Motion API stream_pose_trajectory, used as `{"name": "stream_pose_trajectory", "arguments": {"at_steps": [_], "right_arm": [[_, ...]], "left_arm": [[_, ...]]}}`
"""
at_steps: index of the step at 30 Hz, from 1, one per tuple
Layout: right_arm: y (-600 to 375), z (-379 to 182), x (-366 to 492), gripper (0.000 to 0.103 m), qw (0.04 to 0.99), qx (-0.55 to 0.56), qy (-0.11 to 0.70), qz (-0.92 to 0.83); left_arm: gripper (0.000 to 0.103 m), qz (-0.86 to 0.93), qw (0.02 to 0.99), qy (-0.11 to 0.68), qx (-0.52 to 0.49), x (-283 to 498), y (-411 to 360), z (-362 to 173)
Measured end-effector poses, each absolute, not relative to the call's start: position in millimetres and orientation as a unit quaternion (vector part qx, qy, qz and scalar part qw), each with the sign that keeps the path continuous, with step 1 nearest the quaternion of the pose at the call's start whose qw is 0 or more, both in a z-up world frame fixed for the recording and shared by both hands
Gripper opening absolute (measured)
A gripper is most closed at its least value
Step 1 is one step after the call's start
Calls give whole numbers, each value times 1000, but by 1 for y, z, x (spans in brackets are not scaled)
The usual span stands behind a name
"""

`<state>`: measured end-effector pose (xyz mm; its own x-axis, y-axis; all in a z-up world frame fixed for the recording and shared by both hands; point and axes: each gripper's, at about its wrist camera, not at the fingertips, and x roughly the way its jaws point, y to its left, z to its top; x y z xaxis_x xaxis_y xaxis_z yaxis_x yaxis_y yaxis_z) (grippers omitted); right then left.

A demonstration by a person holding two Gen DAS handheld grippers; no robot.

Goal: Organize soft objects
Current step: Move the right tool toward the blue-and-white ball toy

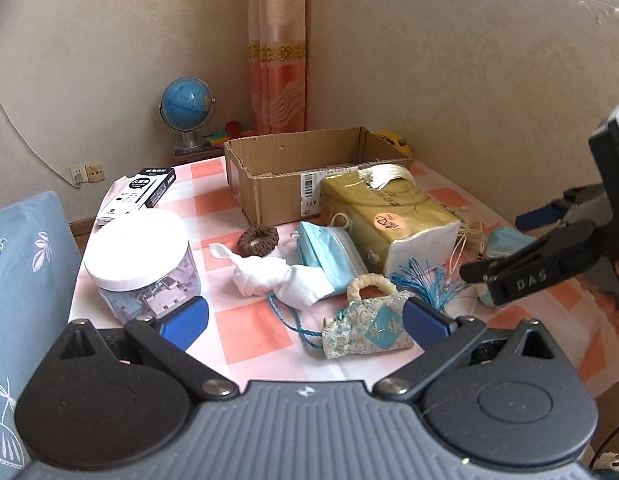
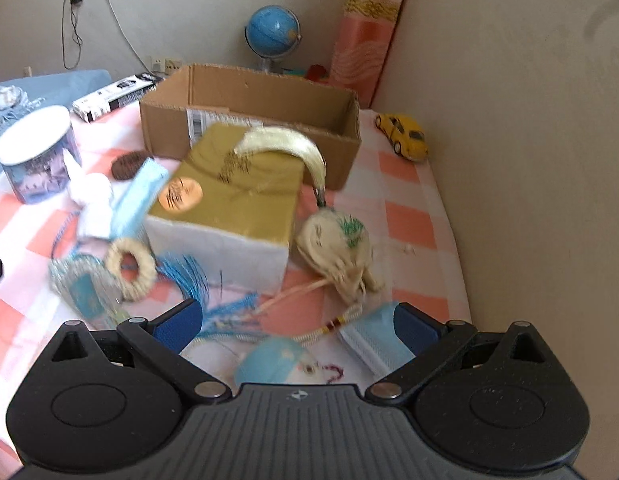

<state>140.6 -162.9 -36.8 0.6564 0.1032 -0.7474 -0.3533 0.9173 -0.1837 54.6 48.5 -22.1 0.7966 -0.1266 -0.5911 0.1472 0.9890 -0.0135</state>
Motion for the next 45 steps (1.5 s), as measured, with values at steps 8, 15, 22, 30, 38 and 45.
{"name": "stream_pose_trajectory", "arguments": {"at_steps": [8, 15, 22, 30, 38, 45], "right_arm": [[-179, -55, 131, 103, 893, -157, 411, 99], [-200, -69, 117, 103, 888, -142, 427, 95], [-208, -75, 107, 103, 887, -104, 428, 140], [-213, -79, 102, 103, 896, -88, 407, 152], [-217, -81, 98, 103, 904, -88, 385, 163], [-219, -82, 96, 103, 906, -91, 376, 173]], "left_arm": [[103, -73, 946, 315, 24, 55, 45, -23], [103, -75, 944, 321, 30, 59, 41, -25], [103, -80, 938, 337, 27, 69, 33, -31], [102, -85, 925, 369, 20, 80, 19, -46], [101, -81, 913, 399, 11, 93, 3, -61], [101, -71, 911, 406, 9, 107, -7, -71]]}}
